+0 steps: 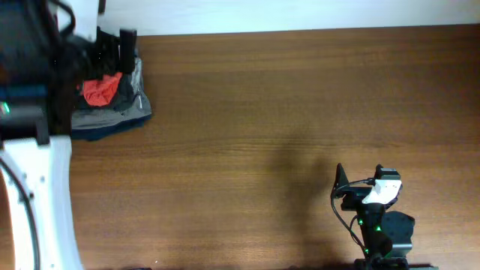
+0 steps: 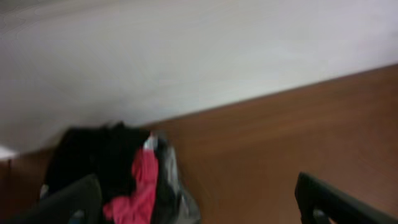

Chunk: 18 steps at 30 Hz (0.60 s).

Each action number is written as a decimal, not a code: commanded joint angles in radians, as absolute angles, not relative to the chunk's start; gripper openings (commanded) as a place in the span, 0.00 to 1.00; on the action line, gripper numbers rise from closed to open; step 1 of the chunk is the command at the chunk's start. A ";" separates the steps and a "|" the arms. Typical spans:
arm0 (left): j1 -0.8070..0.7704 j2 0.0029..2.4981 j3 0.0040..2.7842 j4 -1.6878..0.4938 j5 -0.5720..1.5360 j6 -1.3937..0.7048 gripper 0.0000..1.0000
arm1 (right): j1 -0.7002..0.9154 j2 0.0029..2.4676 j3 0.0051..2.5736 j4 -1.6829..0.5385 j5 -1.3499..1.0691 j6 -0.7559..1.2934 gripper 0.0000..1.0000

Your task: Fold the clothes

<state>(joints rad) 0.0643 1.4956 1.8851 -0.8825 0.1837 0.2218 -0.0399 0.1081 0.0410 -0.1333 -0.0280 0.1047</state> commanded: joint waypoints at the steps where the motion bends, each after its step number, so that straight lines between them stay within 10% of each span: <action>1: 0.084 1.345 1.573 -0.790 0.167 0.238 0.99 | -0.046 0.109 0.031 -0.130 -0.033 0.113 0.98; 18: 0.079 0.642 0.296 0.071 0.300 0.229 0.99 | -0.046 0.109 0.031 -0.130 -0.033 0.113 0.99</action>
<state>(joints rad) 0.0799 0.7334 0.3927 0.0589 0.2588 0.2245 -0.0399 0.1131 0.0406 -0.1322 -0.0280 0.1055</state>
